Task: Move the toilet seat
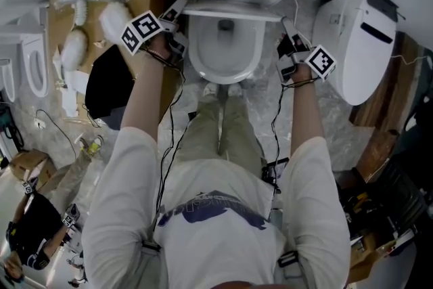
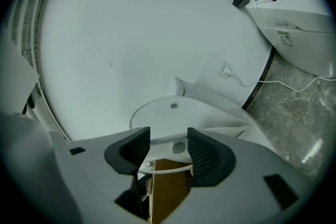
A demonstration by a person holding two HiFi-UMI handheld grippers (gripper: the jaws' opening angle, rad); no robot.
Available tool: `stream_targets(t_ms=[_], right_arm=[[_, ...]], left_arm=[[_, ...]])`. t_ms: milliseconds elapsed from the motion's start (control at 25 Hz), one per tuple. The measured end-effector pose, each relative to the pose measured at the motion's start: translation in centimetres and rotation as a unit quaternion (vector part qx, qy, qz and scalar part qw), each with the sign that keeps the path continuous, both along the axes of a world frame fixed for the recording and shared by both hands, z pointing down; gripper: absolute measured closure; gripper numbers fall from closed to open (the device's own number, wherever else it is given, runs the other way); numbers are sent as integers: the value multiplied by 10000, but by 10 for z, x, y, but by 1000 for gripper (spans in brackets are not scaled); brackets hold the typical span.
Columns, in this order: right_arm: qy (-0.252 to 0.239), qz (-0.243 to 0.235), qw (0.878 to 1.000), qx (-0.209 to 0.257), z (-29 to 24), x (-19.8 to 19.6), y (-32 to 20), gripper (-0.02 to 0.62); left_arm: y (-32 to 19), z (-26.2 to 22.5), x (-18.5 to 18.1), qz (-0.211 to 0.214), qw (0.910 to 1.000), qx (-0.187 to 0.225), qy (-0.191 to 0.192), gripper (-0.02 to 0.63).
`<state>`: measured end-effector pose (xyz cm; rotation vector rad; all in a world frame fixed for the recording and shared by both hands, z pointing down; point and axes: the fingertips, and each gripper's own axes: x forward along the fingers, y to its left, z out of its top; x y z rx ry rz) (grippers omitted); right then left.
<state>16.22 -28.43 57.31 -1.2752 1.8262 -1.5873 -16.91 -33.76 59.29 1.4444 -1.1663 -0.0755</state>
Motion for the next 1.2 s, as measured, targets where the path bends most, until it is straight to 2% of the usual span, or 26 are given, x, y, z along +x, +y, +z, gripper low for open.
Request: stream_targets(t_ms=[440,760,1200], right_arm=[[7,280,9995,170,-9,3,-37,360],[128,443,9987,222,-10,4,-58,362],[123,413,9988,240,-9,6,-70,373]], left_arm=[[-39,-5,-1,-498,9987,26,68,244],[-64,-5,-4,-782,9965,225,211,241],[-75,-6,-4,-748,9959,461,221,238]])
